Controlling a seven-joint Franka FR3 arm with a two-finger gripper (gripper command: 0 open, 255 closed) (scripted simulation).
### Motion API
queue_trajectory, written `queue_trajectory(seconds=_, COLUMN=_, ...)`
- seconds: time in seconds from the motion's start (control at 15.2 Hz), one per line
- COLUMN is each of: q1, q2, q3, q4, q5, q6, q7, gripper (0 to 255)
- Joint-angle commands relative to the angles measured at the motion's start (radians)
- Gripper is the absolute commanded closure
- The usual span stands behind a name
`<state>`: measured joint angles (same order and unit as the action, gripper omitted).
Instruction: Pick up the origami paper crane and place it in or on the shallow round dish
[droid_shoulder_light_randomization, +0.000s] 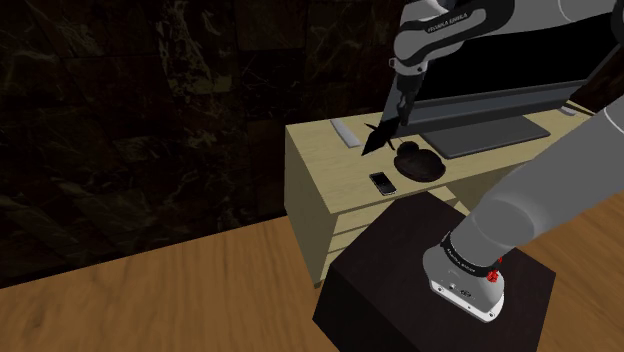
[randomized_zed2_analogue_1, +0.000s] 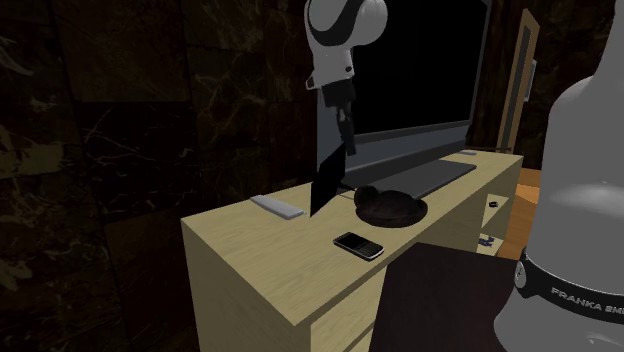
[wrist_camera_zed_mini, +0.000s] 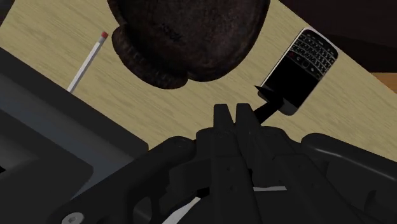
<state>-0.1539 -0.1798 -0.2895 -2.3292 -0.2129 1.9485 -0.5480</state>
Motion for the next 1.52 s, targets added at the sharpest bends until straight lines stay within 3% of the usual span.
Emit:
queue_trajectory(seconds=0.0, q1=-0.037, q2=-0.063, q3=-0.029, q4=-0.065, q5=-0.032, q6=-0.002, q7=0.002, gripper=255)
queue_trajectory(seconds=0.33, q1=-0.174, q2=-0.188, q3=-0.015, q4=-0.190, q5=-0.092, q6=0.012, q7=-0.077, gripper=255)
queue_trajectory(seconds=0.66, q1=-0.259, q2=-0.296, q3=-0.064, q4=-0.282, q5=-0.170, q6=0.013, q7=-0.154, gripper=255)
queue_trajectory(seconds=1.45, q1=-0.260, q2=-0.184, q3=-0.097, q4=-0.363, q5=-0.194, q6=0.204, q7=-0.129, gripper=255)
